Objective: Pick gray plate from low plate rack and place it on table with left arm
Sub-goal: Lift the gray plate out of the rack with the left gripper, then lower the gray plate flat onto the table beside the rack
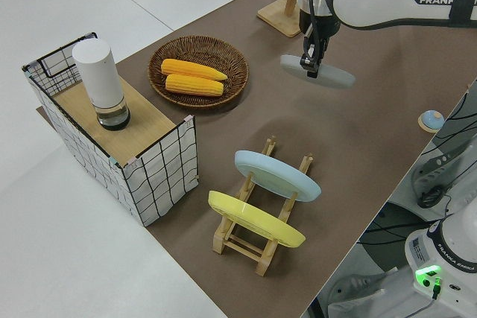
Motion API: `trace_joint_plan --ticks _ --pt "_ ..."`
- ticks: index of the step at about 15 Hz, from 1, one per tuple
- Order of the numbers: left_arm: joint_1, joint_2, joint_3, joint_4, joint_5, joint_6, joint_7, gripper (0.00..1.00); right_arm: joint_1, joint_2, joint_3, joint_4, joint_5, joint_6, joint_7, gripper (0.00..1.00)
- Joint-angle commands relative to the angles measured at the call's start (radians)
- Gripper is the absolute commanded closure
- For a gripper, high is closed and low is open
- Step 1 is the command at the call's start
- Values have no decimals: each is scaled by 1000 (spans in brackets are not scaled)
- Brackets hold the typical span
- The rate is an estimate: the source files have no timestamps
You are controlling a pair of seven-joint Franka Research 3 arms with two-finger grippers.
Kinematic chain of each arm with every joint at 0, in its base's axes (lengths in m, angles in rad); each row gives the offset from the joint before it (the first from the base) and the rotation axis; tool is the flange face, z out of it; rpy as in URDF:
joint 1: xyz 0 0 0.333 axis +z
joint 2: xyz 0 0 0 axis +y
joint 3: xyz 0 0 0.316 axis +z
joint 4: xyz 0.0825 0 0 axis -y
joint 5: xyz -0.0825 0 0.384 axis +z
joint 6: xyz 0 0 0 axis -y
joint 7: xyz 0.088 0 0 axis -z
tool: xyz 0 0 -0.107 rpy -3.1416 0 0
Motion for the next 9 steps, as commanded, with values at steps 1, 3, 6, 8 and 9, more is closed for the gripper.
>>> trace_joint_plan --ticks 1,3,6,8,9 --pt "6 -93 -26 -167 -16 129 -2 1000 -26 -2 24 10 -2 -17 14 17" --pt "7 -108 -50 -229 -16 161 -2 1000 -26 -2 24 10 -2 -17 14 17" --pt "7 -107 -72 -281 -16 161 -2 1000 -26 -2 24 10 -2 -17 14 17" --pt "7 -98 -93 -304 -16 161 -13 1000 -26 -2 24 10 -2 -17 14 17" --pt "7 -95 -95 -310 -17 161 -13 1000 -26 -2 24 10 -2 -17 14 17"
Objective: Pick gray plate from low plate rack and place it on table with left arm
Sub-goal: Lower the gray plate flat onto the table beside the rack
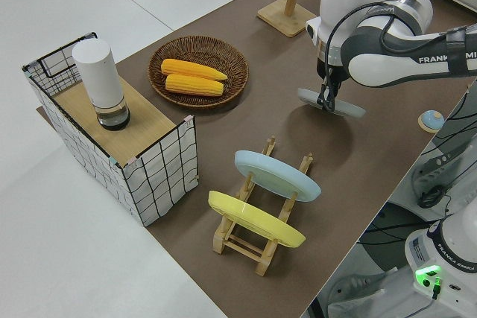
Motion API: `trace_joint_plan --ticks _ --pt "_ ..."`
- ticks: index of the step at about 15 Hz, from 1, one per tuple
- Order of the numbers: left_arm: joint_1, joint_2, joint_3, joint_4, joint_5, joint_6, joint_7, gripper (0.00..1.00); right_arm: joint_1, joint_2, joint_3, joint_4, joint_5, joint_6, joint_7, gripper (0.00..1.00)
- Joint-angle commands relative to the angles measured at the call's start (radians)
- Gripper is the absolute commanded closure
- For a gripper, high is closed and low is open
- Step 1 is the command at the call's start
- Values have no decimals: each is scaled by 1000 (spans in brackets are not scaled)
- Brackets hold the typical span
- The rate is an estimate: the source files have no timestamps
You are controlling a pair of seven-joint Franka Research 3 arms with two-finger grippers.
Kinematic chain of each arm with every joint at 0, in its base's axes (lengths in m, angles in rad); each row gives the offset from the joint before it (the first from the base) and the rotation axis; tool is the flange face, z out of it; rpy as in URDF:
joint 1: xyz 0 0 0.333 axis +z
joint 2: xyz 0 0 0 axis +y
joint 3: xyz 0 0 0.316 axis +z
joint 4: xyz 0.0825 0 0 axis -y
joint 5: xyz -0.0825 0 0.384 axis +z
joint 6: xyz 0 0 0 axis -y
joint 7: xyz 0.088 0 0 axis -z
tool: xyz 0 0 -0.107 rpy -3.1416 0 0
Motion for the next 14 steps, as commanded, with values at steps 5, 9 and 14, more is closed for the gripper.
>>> trace_joint_plan --ticks 5,9,14 --pt "9 -8 -25 -82 -39 28 -9 1000 -26 -2 24 10 -4 -17 14 17" --pt "9 2 -26 -80 -43 28 -9 590 -26 -2 24 10 -4 -17 14 17" --pt "9 0 -26 -62 -31 28 -5 15 -26 -2 24 10 -4 -17 14 17"
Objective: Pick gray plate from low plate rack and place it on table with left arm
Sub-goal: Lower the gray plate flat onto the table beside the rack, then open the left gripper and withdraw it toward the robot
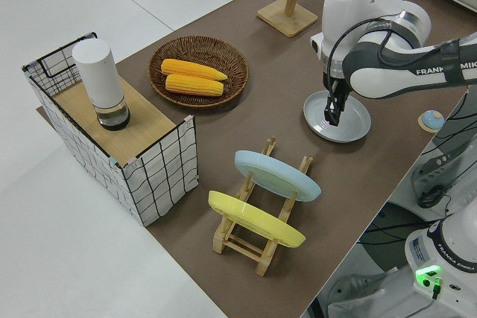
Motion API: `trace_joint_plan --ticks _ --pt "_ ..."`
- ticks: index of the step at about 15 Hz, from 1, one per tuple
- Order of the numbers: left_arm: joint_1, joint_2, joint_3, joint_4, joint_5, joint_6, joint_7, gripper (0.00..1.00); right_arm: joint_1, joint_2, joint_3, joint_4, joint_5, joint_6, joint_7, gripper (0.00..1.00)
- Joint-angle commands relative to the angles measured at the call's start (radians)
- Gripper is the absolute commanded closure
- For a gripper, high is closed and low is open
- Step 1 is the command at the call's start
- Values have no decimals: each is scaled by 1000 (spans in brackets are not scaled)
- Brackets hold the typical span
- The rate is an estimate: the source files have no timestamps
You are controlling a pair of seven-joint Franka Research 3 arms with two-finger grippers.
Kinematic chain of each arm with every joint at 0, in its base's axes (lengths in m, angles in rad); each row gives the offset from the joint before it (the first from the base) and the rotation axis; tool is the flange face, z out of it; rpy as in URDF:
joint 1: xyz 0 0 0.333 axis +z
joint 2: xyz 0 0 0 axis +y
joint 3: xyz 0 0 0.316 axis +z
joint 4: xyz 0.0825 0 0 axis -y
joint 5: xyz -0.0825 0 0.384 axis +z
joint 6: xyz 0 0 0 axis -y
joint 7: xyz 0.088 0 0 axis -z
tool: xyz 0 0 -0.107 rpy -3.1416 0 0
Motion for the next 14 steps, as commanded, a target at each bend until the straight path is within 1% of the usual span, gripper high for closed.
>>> trace_joint_plan --ticks 1,4,5,7,9,13,14 --pt "8 -6 -9 -1 -2 22 0 13 -26 -2 24 10 -2 -17 14 17" --pt "9 -8 -8 32 6 16 1 9 -26 -2 24 10 -2 -17 14 17" --pt "9 -8 -8 54 28 16 3 9 -26 -2 24 10 -2 -17 14 17" --pt "9 -6 -8 104 122 7 4 9 -26 -2 24 10 -2 -17 14 17" --pt "8 -6 -8 153 133 -5 0 9 -26 -2 24 10 -2 -17 14 17" --pt "9 -3 -6 305 142 -100 3 9 -26 -2 24 10 -2 -17 14 17" --pt "9 -3 -6 350 142 -144 4 9 -26 -2 24 10 -2 -17 14 17"
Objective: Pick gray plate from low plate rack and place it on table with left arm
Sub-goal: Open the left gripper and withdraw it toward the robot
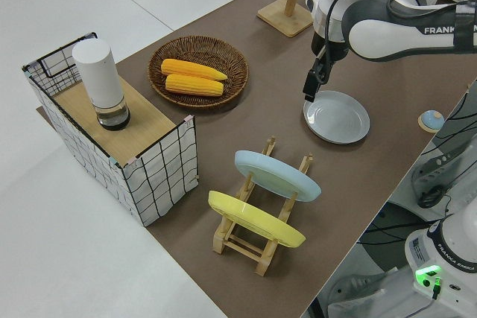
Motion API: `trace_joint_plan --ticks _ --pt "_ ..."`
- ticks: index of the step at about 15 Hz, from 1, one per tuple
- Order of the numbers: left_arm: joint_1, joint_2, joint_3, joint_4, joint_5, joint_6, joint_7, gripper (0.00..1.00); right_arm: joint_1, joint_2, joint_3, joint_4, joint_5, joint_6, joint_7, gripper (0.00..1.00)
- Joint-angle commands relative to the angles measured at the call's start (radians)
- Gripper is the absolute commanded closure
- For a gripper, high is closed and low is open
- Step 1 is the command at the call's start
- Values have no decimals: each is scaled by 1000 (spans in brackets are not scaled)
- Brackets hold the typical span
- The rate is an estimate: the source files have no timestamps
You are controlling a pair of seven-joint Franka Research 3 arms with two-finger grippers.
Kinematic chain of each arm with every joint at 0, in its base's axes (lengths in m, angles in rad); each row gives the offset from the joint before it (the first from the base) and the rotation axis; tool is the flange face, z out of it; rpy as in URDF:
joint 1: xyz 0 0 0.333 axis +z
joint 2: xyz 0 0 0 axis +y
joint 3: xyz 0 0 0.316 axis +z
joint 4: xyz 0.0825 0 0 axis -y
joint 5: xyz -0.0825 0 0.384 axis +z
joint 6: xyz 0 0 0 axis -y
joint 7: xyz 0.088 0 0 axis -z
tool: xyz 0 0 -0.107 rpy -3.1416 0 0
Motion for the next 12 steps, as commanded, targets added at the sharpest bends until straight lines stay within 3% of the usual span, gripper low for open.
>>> trace_joint_plan --ticks 1,7,12 --pt "9 3 -1 166 23 -160 5 9 -26 -2 24 10 -2 -17 14 17" --pt "9 2 11 389 24 -390 6 9 -26 -2 24 10 -2 -17 14 17" --pt "6 14 0 498 30 -503 6 7 -26 -2 24 10 -2 -17 14 17"
